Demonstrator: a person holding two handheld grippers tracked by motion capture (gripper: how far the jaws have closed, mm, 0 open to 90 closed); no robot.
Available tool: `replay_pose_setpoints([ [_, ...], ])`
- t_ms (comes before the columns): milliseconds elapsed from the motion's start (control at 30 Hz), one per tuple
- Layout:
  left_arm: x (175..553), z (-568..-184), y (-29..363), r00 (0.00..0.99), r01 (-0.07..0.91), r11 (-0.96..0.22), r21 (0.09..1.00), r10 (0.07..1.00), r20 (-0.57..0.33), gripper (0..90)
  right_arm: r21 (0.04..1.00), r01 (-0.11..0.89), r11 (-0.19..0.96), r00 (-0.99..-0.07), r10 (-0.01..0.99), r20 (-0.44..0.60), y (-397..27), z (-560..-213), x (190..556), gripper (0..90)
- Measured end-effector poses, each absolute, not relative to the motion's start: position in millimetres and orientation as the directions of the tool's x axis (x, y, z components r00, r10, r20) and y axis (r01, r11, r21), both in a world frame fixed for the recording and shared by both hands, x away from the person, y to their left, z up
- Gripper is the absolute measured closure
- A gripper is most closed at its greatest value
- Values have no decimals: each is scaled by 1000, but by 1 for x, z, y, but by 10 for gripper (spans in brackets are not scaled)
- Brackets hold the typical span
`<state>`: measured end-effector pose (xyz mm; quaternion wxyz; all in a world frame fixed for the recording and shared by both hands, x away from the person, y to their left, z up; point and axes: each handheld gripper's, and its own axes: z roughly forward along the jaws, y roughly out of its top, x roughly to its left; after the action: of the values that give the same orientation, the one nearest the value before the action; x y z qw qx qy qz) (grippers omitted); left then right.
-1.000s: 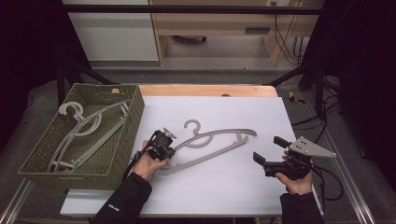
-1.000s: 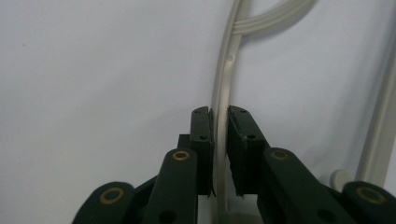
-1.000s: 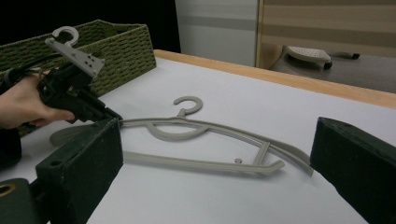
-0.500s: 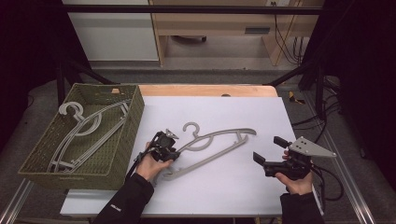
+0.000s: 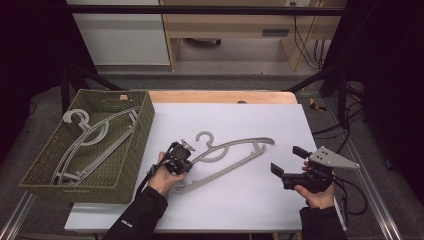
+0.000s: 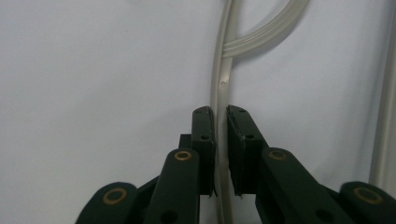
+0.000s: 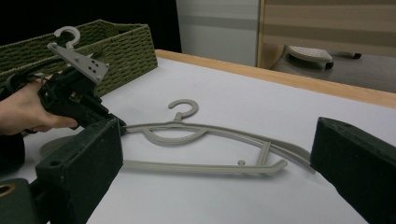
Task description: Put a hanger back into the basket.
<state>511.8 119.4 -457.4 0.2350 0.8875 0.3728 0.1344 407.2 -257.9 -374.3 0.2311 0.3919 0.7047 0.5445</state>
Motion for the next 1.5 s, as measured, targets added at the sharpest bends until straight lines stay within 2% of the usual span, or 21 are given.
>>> replay_pose_setpoints([
  [200,503,-455,128,681,597,-563,572,732,11,821,949,299,97,-587,803,103,-258,-374,407,25],
  [533,489,-434,142,670,572,-494,655,742,-26,826,950,298,97,-588,802,103,-259,-373,406,25],
  [1033,469,-395,154,681,484,-413,771,732,-35,832,950,297,96,-588,802,103,-260,-373,406,25],
  [1500,462,-351,173,661,382,-363,850,750,24,832,951,295,95,-589,802,103,-260,-372,405,24],
])
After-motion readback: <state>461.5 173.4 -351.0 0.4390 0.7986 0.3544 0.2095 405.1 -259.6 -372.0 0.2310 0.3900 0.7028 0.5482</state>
